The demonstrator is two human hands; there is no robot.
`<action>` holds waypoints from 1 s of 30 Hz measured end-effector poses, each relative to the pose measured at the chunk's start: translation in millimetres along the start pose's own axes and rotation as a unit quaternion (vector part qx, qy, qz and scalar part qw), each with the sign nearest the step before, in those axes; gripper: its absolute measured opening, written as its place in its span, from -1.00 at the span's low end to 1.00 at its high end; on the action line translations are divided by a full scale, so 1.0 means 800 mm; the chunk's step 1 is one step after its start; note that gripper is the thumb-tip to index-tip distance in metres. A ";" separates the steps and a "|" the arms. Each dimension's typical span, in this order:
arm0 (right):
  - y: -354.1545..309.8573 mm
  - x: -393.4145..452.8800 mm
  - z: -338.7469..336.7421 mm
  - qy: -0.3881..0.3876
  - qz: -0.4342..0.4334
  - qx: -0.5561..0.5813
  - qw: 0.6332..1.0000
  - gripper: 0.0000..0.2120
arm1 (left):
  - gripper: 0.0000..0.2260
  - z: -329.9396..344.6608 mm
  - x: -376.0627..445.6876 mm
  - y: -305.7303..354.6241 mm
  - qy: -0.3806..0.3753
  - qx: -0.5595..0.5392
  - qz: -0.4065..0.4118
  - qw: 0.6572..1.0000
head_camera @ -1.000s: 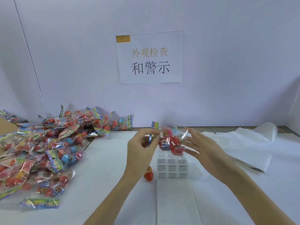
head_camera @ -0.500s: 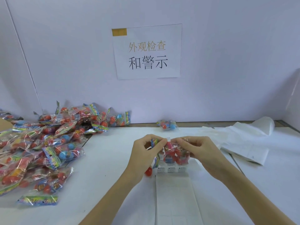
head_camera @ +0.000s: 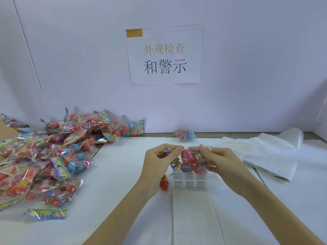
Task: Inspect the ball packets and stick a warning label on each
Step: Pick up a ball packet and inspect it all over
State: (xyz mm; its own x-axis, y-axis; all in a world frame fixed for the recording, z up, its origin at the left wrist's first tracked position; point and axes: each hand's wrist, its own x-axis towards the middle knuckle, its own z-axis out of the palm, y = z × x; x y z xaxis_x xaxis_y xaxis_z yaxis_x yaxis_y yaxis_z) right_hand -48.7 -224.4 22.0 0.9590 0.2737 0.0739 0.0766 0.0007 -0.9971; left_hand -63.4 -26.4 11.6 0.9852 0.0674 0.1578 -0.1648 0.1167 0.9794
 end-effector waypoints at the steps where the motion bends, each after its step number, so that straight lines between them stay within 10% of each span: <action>1: -0.002 0.000 -0.002 -0.006 0.007 0.003 1.000 -0.67 | -0.84 0.000 0.001 0.000 -0.005 -0.008 -0.010 1.000; 30: 0.009 0.003 -0.003 -0.025 0.001 0.025 0.999 -0.62 | -0.81 -0.006 0.008 -0.008 -0.003 -0.086 -0.043 0.995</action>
State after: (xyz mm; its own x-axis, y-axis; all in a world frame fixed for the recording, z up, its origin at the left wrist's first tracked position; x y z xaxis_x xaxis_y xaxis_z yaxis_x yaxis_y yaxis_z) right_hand -45.4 -226.1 15.3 0.9440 0.3221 0.0717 0.0597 0.0470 -0.9971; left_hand -55.9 -21.9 5.5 0.9961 0.0444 0.0763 -0.0859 0.2902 0.9531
